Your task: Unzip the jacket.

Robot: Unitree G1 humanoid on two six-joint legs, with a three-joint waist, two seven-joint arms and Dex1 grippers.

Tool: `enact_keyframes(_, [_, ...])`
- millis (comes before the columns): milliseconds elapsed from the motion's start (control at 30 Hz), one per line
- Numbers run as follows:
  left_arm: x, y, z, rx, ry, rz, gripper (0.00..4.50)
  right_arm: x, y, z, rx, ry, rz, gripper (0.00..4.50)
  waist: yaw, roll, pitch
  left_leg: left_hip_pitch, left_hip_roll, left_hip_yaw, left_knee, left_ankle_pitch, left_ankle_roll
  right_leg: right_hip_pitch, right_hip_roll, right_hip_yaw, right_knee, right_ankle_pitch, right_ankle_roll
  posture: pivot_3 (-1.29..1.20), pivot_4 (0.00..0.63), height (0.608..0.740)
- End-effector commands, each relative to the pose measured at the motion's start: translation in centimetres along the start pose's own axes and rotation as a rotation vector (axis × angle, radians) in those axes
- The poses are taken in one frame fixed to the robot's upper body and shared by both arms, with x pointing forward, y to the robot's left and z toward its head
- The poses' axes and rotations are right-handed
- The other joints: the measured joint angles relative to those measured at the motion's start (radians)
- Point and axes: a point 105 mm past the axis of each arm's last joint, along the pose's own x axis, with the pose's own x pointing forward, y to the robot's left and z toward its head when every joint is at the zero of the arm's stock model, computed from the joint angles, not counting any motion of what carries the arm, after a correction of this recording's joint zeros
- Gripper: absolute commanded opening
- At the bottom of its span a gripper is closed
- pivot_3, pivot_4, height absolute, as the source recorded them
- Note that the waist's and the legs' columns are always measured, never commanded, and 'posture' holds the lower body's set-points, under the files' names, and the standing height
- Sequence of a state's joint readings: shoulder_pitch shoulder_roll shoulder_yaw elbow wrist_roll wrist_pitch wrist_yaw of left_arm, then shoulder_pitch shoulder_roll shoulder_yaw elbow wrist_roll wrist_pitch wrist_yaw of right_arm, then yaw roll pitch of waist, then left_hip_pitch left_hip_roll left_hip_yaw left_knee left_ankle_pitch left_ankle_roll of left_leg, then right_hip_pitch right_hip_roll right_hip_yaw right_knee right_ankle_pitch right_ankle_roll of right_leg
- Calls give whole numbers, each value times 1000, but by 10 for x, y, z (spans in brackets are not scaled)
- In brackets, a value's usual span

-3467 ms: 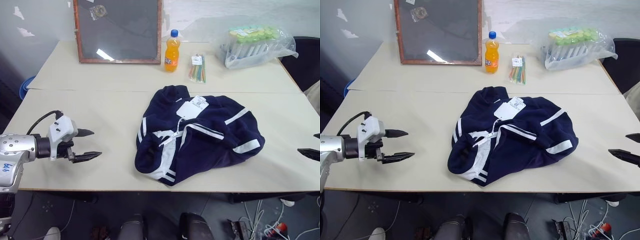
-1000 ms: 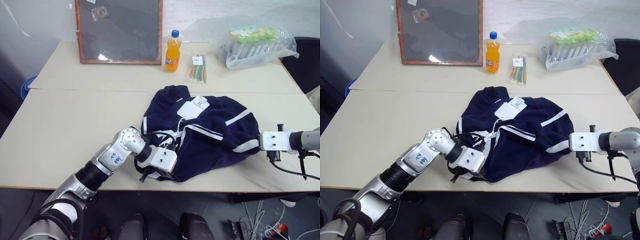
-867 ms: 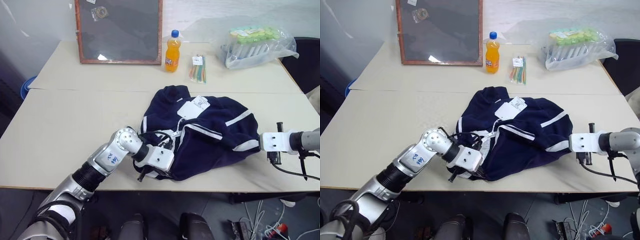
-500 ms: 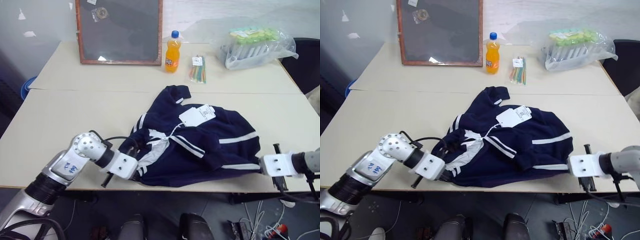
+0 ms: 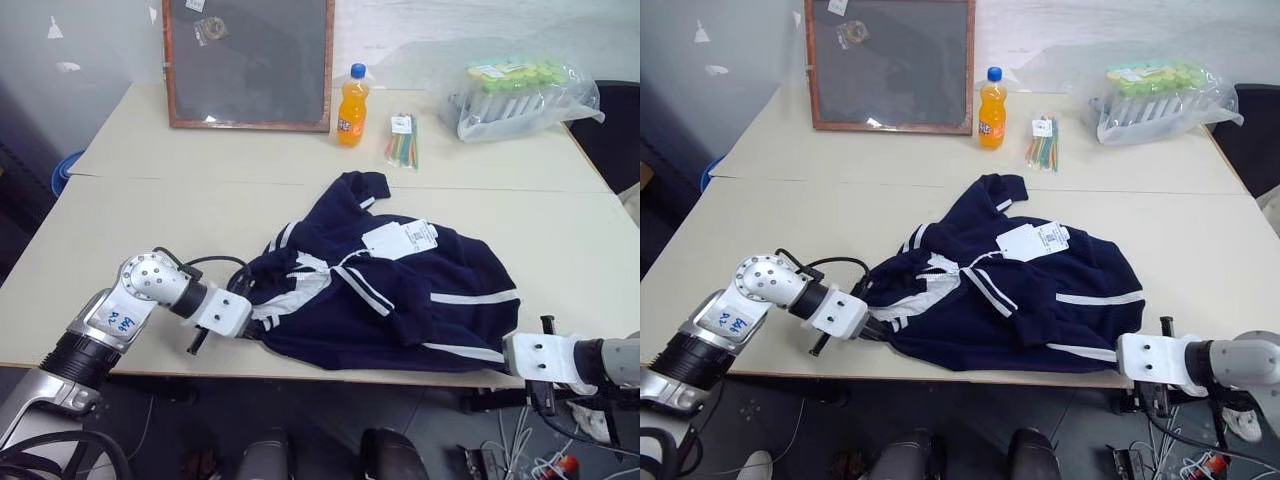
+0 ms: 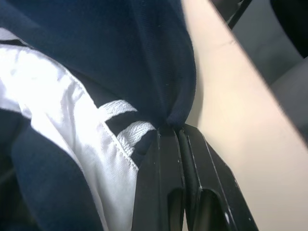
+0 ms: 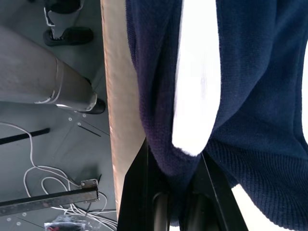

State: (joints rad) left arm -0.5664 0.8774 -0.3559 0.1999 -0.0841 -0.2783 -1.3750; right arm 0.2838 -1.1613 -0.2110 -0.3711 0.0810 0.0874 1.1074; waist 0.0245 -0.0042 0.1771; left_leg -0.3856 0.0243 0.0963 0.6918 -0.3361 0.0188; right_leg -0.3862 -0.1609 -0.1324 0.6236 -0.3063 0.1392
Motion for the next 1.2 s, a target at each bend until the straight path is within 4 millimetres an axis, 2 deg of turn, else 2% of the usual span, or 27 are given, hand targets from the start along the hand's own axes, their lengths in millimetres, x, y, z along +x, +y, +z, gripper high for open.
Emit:
enact_keyframes(33, [-10, -9, -22, -114, 78, -3, 0, -5, -10, 0, 9, 9, -84, 36, 0, 0, 0, 0, 0, 0, 0, 0, 0, 0, 0, 0, 0, 0, 0, 0, 150, 740])
enact_keyframes(100, [-8, -14, -12, -163, 12, -18, 0, -5, -12, -2, 5, 18, -97, 36, -2, 0, 0, 0, 0, 0, 0, 0, 0, 0, 0, 0, 0, 0, 0, 0, 150, 740])
enact_keyframes(200, [-8, -21, -4, -197, -26, -46, 0, -6, -13, -4, 6, 24, -88, 800, -3, 0, 0, 0, 1, 0, 0, 0, 0, -1, 0, 1, 0, 0, 0, 0, 150, 740])
enact_keyframes(300, [-9, -21, -2, -224, -37, -34, 651, -8, -12, -3, 12, 17, -68, 1785, -2, 0, 0, 0, 1, 0, 0, 0, 0, -1, 1, 0, 0, 0, 0, 0, 150, 740])
enact_keyframes(433, [-12, -21, 2, -261, -64, -9, 1894, -10, -16, -1, 12, 10, -74, 3226, -1, 0, 0, 0, 1, 0, 0, 0, 0, 0, 1, 0, 0, 0, 0, 0, 150, 740])
enact_keyframes(467, [-13, -21, 5, -274, -76, -2, 2059, -11, -17, -1, 11, 8, -76, 3452, -1, 0, 0, 0, 1, 0, 0, 0, 0, -1, 1, 1, 0, 0, 0, 0, 150, 740])
enact_keyframes(567, [-17, -23, 9, -312, -102, 16, 3013, -16, -21, 2, 10, 6, -81, 4466, -1, 0, 0, -1, 1, 0, 0, 0, 0, -1, 1, 1, 0, 0, 0, 0, 150, 740])
enact_keyframes(700, [-29, -25, 19, -394, -158, 46, 4295, -30, -27, 11, 51, -37, -89, 4500, 0, -1, 0, -1, 1, -1, 0, 0, 0, -1, 1, 1, -1, 0, 0, 0, 150, 740])
enact_keyframes(733, [-35, -24, 26, -424, -191, 50, 4455, -36, -29, 17, 94, -75, -84, 4500, 0, -1, 1, -1, 1, -1, 0, 0, 0, -1, 1, 0, -1, 0, 0, 0, 150, 740])
enact_keyframes(833, [-53, -16, 46, -499, -308, 77, 4455, -51, -35, 39, 173, -204, -48, 4500, -1, -1, 1, -1, 4, -1, 0, 0, 0, 0, 1, 1, -1, 0, 0, 0, 150, 740])
enact_keyframes(933, [-69, 6, 58, -540, -411, 160, 4455, -57, -57, 65, 226, -363, -74, 4500, -2, -1, 1, -1, 5, -2, 0, 0, 0, 0, 1, 1, -1, 0, 0, 0, 150, 740])
enact_keyframes(1067, [-78, 43, 58, -542, -439, 297, 4455, -36, -97, 77, 174, -387, -180, 4500, -4, -2, 1, 0, 2, -2, 1, -1, -1, 0, 1, 0, -1, 0, 0, 0, 150, 740])
enact_keyframes(1200, [-78, 66, 59, -533, -455, 347, 4455, -8, -129, 82, 119, -373, -234, 4500, -5, -2, 1, -3, 1, 2, 1, -2, -2, -3, 2, 1, 0, 0, 0, 0, 150, 740])
